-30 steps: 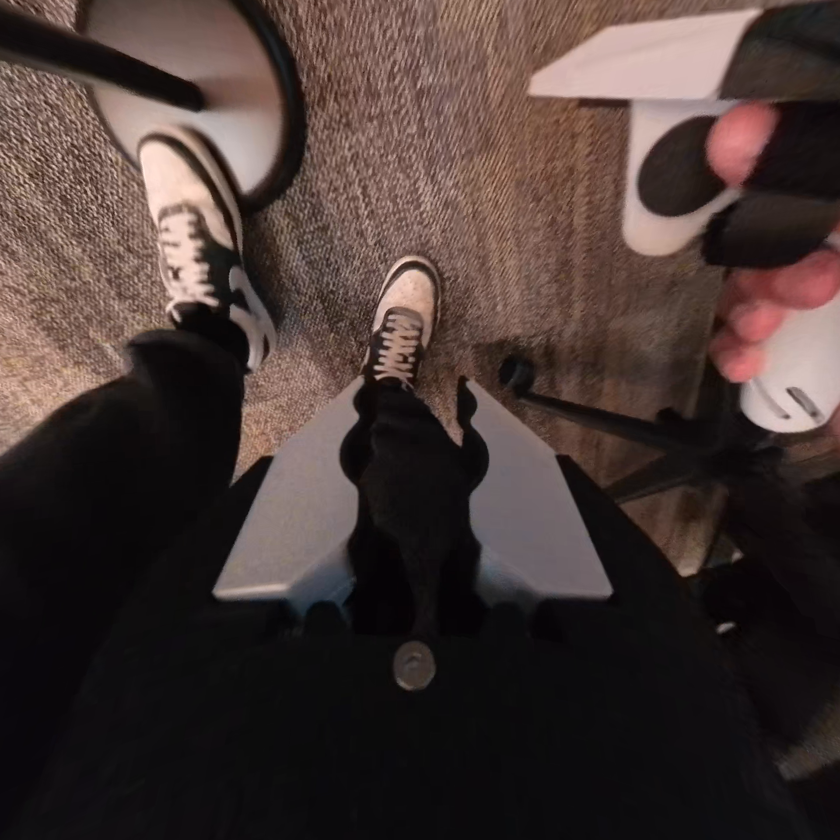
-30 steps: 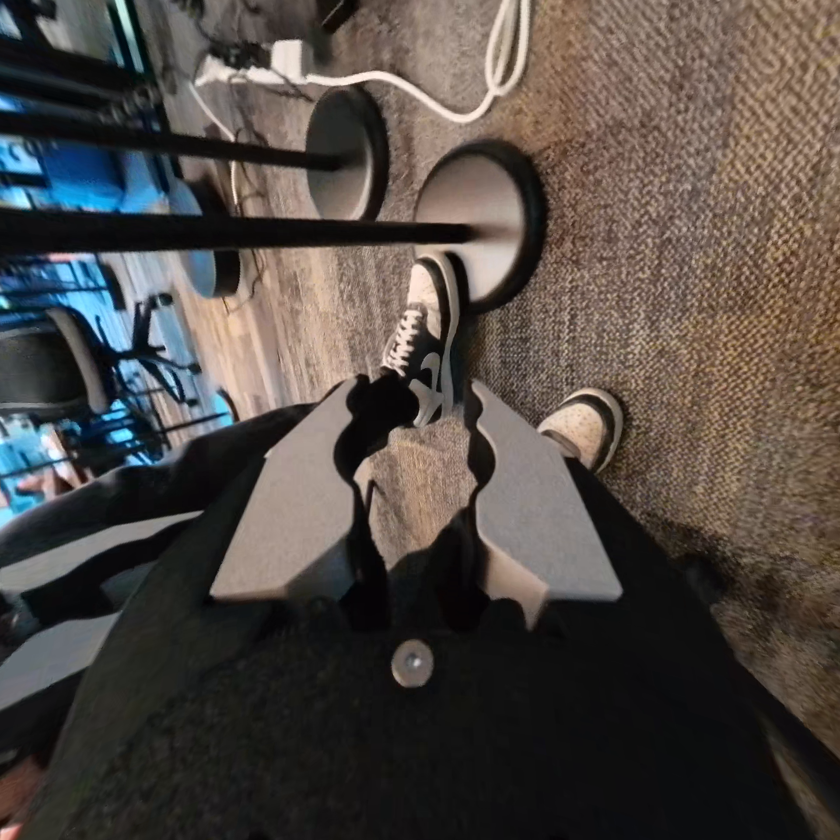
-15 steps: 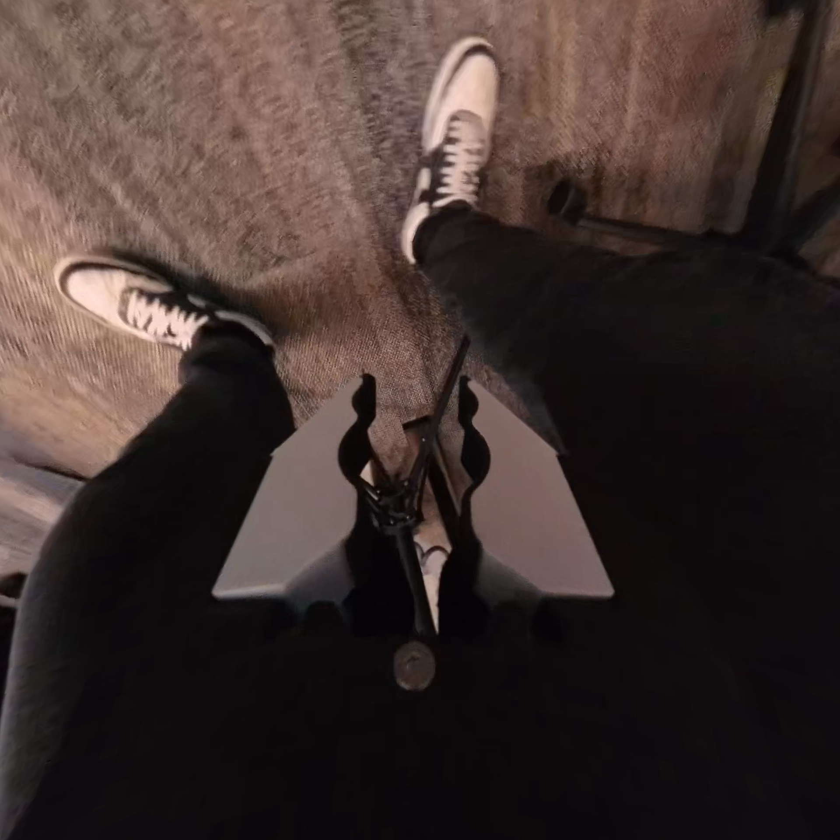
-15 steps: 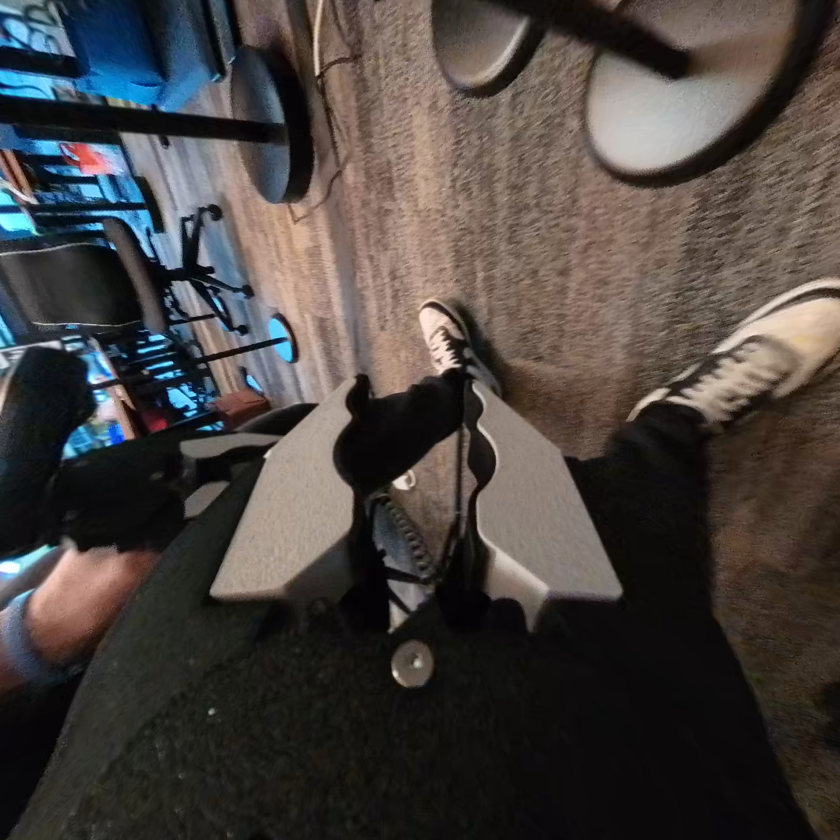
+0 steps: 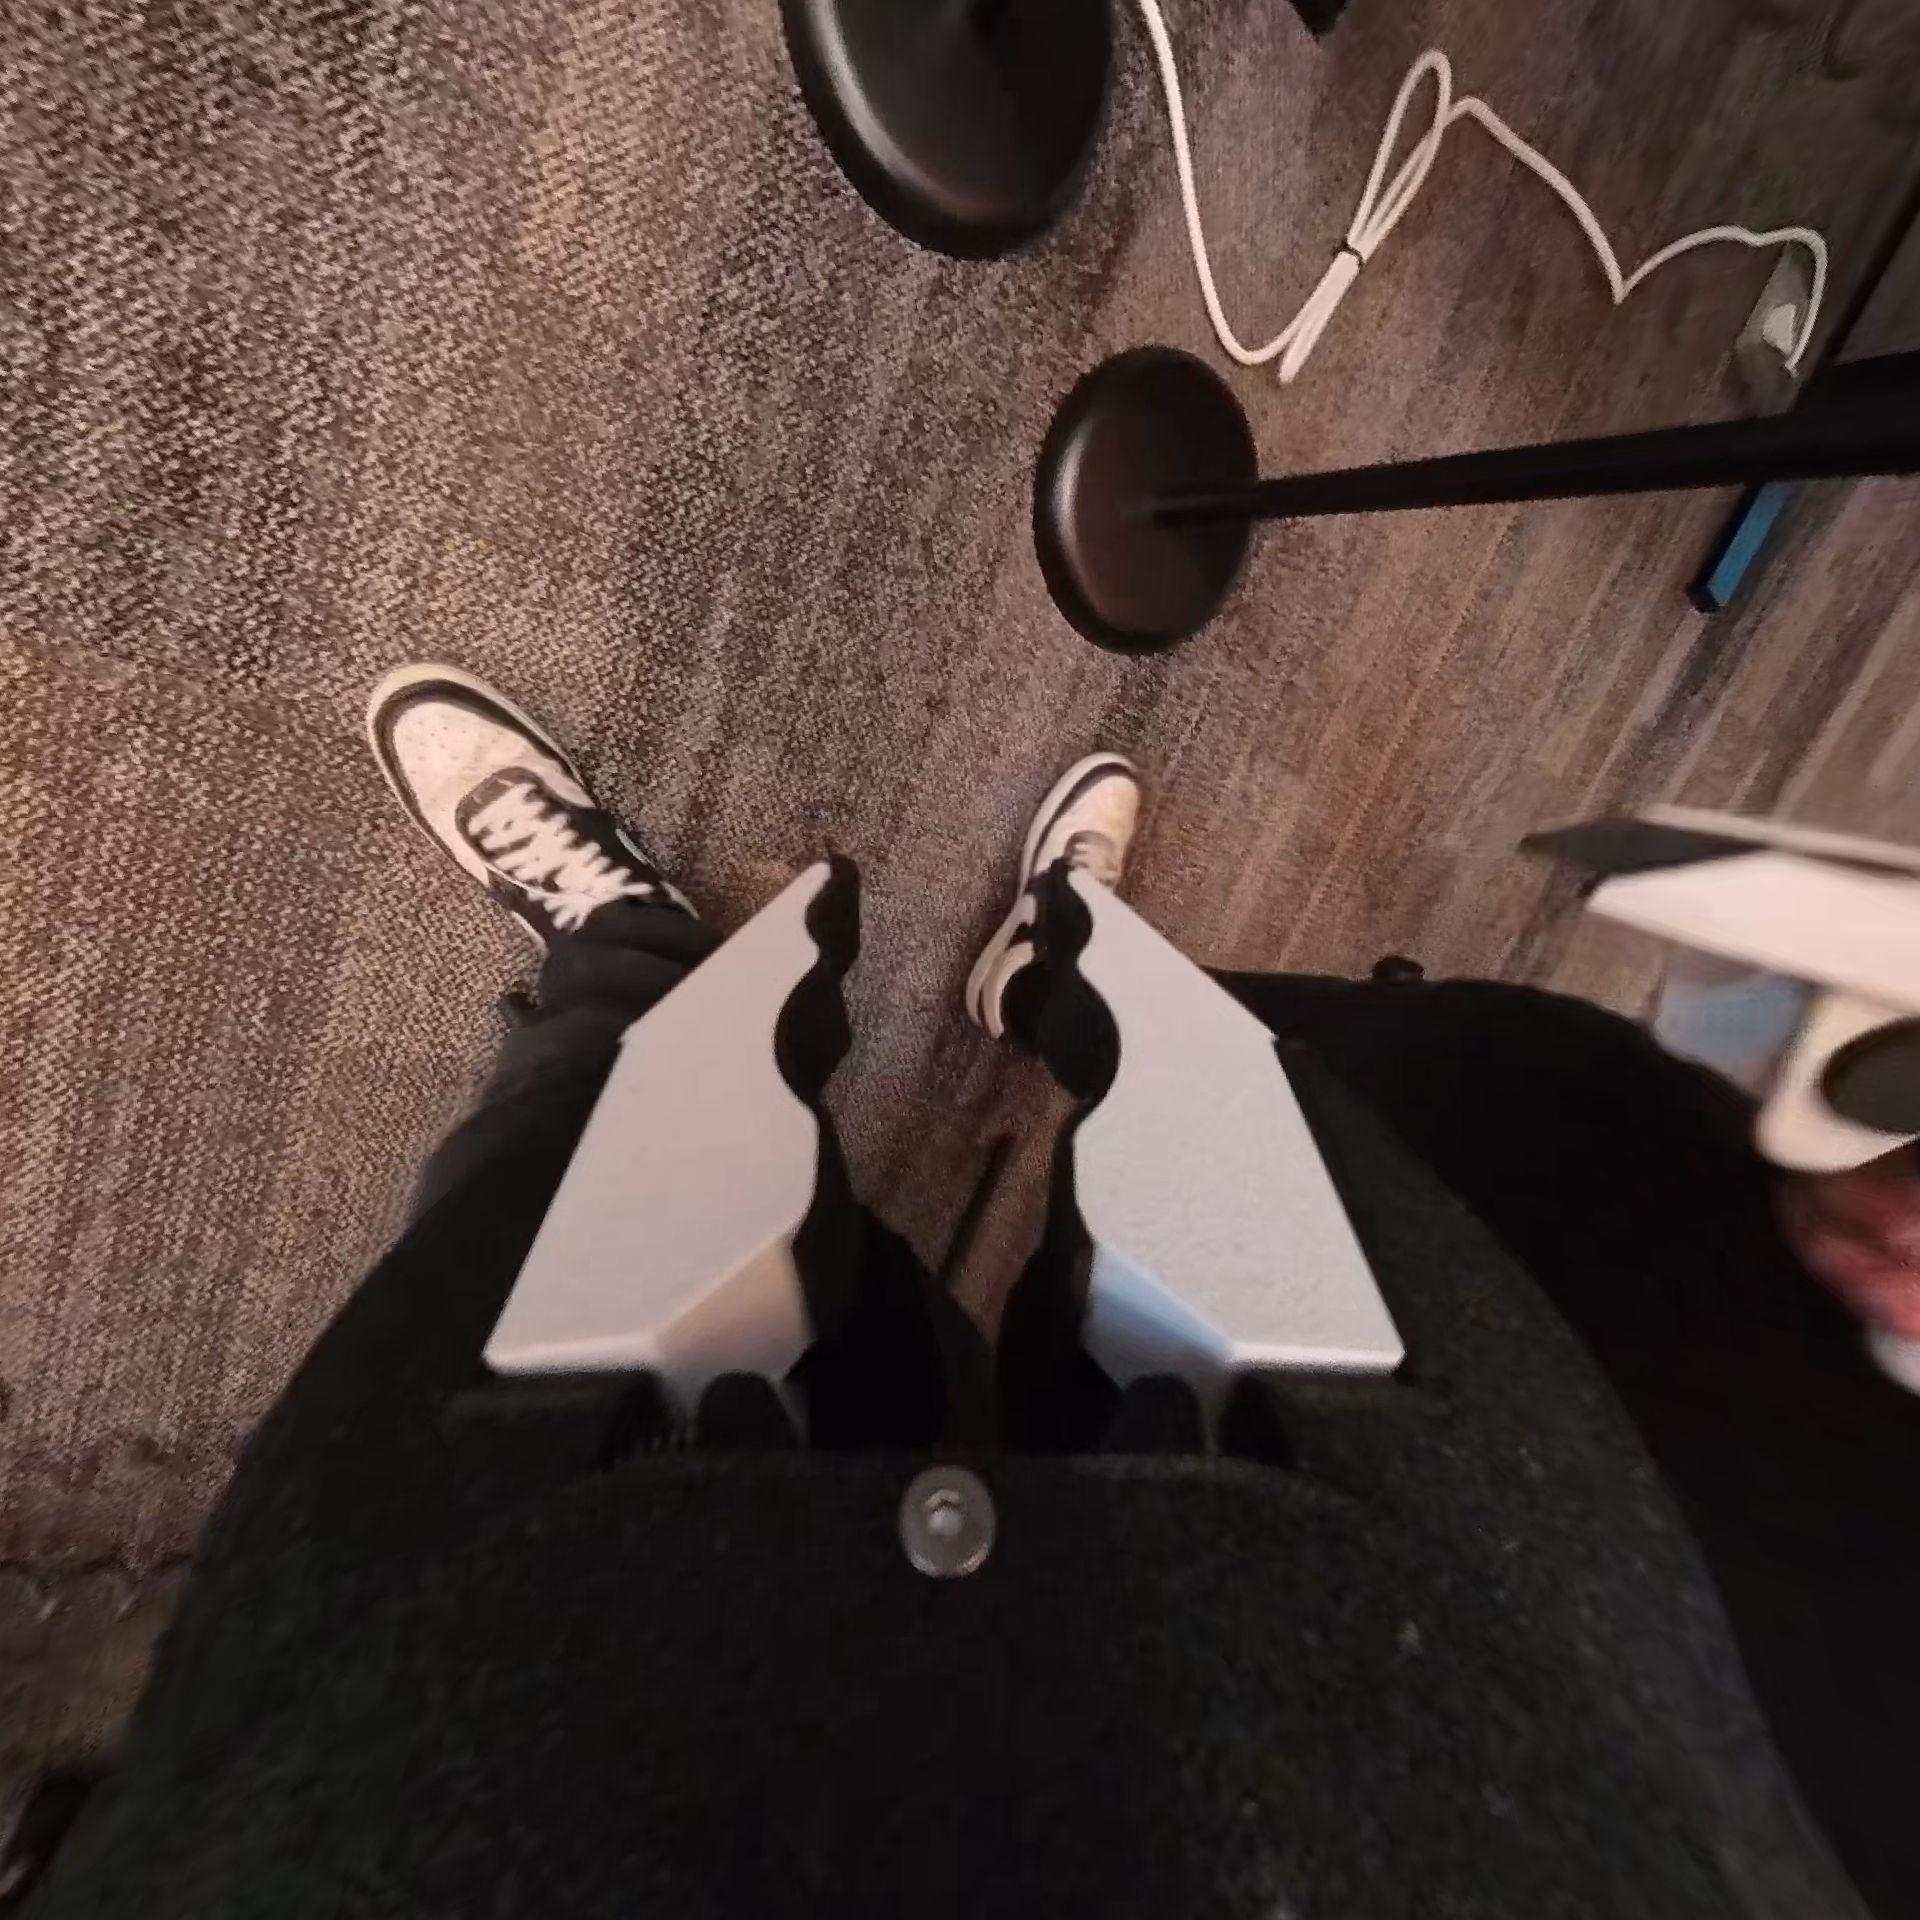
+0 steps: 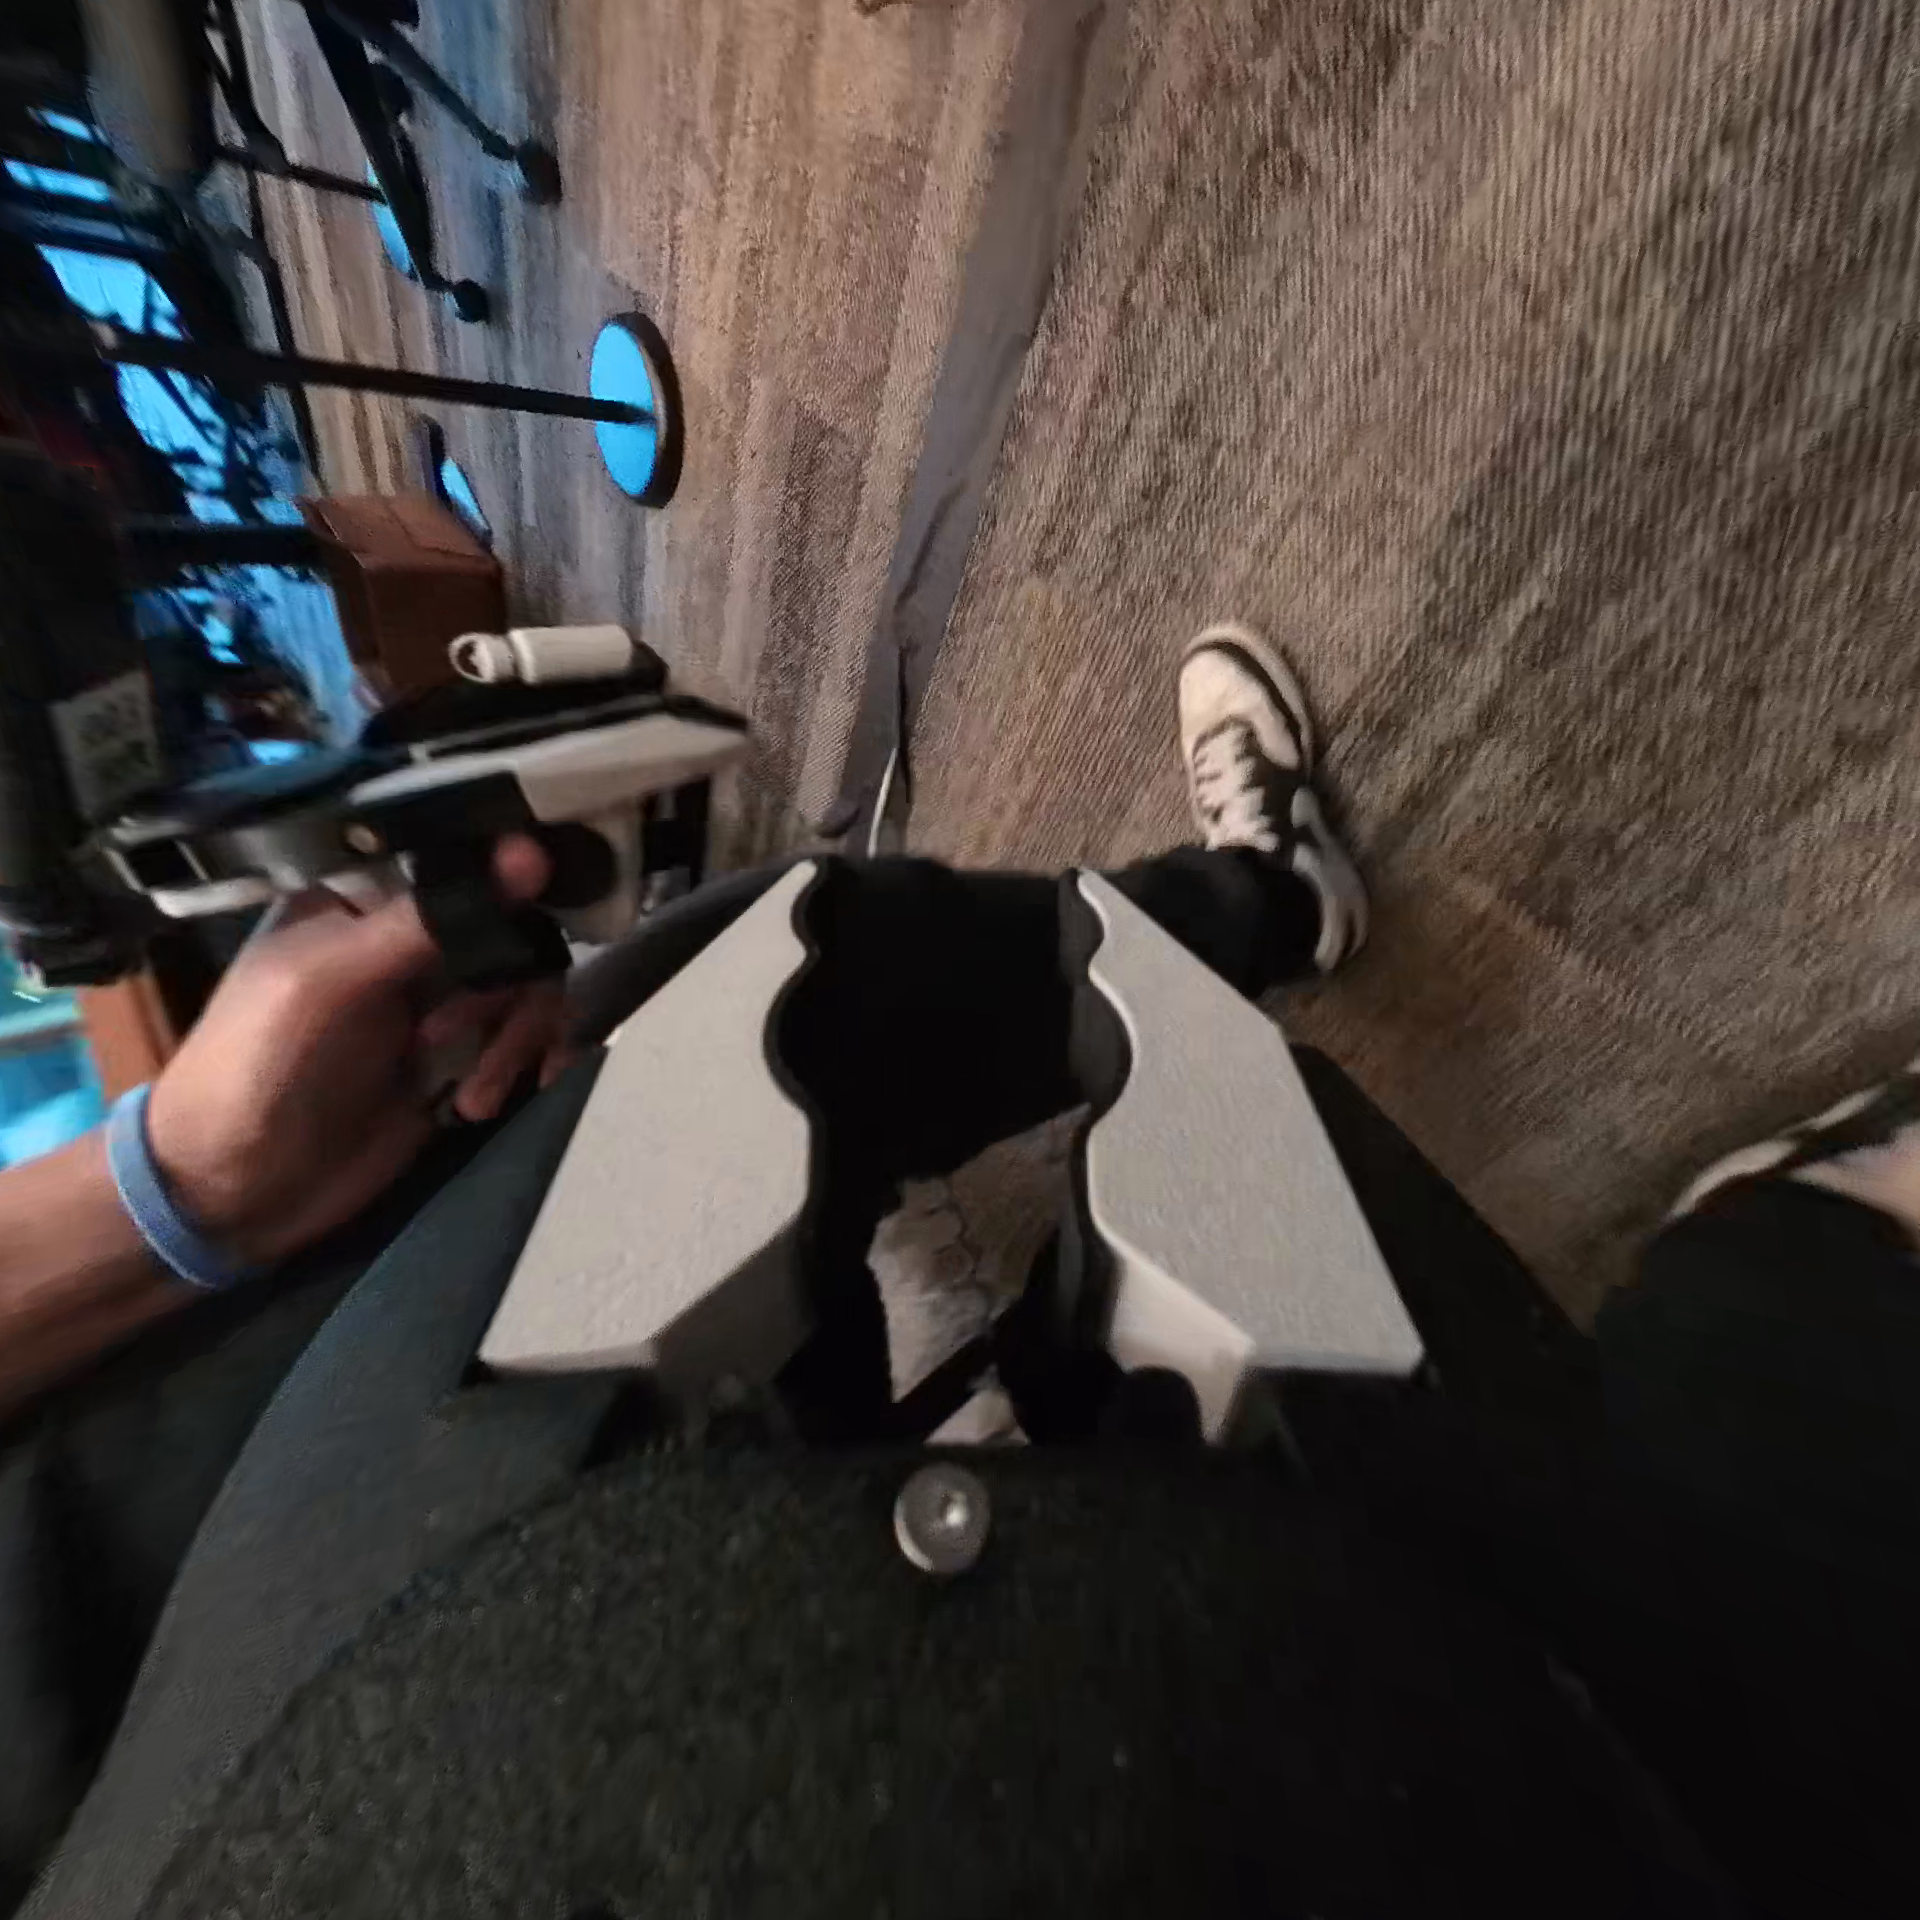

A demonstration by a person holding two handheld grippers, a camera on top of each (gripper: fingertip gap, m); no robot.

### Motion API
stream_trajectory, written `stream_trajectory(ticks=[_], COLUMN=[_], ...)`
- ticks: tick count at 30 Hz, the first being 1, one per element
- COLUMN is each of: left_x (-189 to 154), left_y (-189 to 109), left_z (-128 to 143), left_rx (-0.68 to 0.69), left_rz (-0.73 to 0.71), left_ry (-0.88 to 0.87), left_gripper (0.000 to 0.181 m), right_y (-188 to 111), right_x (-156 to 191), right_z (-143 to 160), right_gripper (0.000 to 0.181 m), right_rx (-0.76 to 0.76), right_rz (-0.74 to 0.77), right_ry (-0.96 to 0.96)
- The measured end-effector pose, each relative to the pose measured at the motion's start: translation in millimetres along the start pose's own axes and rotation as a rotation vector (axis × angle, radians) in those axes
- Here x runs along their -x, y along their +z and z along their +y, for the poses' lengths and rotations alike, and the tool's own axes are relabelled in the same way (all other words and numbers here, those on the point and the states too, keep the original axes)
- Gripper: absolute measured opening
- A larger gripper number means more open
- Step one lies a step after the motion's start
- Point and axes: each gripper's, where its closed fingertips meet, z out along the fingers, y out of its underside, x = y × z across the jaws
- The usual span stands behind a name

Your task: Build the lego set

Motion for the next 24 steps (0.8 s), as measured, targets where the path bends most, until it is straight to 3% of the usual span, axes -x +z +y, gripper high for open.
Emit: stream_trajectory(ticks=[4, 7, 10, 14, 17, 19, 24], left_x=[51.7, 85.4, 125.3, 193.7, 236.2, 249.6, 238.2], left_y=[20.3, 52.5, 94.2, 127.2, 130.9, 134.1, 148.7], left_z=[-22.5, -45.6, -76.1, -146.9, -211.5, -243.9, -282.4], left_rx=[-0.094, -0.127, -0.071, -0.068, -0.143, -0.19, -0.186], left_rz=[0.002, 0.008, 0.024, -0.029, -0.074, -0.1, -0.096], left_ry=[-0.038, -0.05, -0.062, -0.056, -0.047, -0.004, 0.237], left_gripper=[0.034, 0.034, 0.034, 0.034, 0.034, 0.036, 0.041], right_y=[47.4, 80.7, 113.3, 153.8, 168.2, 172.5, 165.0], right_x=[2.5, -21.1, -58.7, -124.9, -184.2, -206.9, -280.2], right_z=[-58.7, -96.7, -129.0, -171.5, -208.1, -239.1, -303.6], right_gripper=[0.043, 0.042, 0.042, 0.043, 0.043, 0.044, 0.049], right_rx=[-0.016, -0.044, -0.081, -0.116, -0.098, -0.108, -0.178], right_rz=[0.103, 0.16, 0.204, 0.248, 0.328, 0.288, 0.385], right_ry=[-0.226, -0.305, -0.348, -0.448, -0.603, -0.617, -0.839])
